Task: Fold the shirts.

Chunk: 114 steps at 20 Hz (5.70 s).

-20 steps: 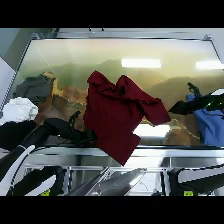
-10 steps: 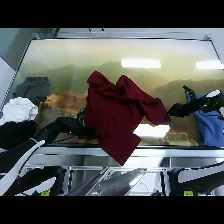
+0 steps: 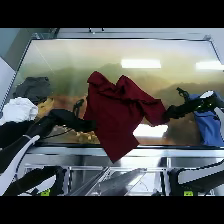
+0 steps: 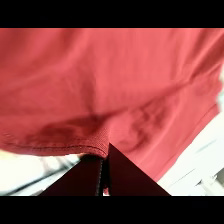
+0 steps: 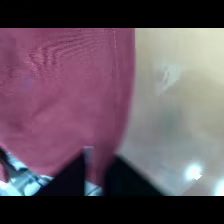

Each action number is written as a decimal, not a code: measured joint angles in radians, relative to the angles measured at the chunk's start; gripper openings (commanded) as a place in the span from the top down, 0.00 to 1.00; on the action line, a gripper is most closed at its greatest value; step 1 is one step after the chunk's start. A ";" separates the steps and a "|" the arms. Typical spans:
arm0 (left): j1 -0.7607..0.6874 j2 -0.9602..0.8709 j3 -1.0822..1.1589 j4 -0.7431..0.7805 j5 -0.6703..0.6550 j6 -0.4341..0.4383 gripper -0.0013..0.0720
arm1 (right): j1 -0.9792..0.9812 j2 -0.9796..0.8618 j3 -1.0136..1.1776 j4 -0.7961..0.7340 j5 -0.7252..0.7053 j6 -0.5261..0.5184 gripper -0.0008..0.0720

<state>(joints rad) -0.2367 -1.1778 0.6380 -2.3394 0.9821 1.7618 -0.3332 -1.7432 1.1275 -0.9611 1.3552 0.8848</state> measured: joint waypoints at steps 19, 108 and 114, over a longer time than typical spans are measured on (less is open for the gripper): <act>0.780 0.520 1.176 -0.040 0.294 0.154 0.97 | -0.186 0.934 0.680 0.357 -0.008 0.050 0.97; 0.471 0.036 -0.171 0.272 0.183 0.080 0.36 | 0.172 0.240 -0.357 0.169 -0.219 0.202 0.61; 0.472 -0.014 -0.015 0.254 0.149 0.122 0.96 | 0.168 0.242 -0.357 0.170 -0.202 0.191 0.84</act>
<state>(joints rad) 0.2348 -1.1919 0.6228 -2.0857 1.1309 1.8843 -0.1654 -1.5013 0.7708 -0.7910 1.1530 1.0756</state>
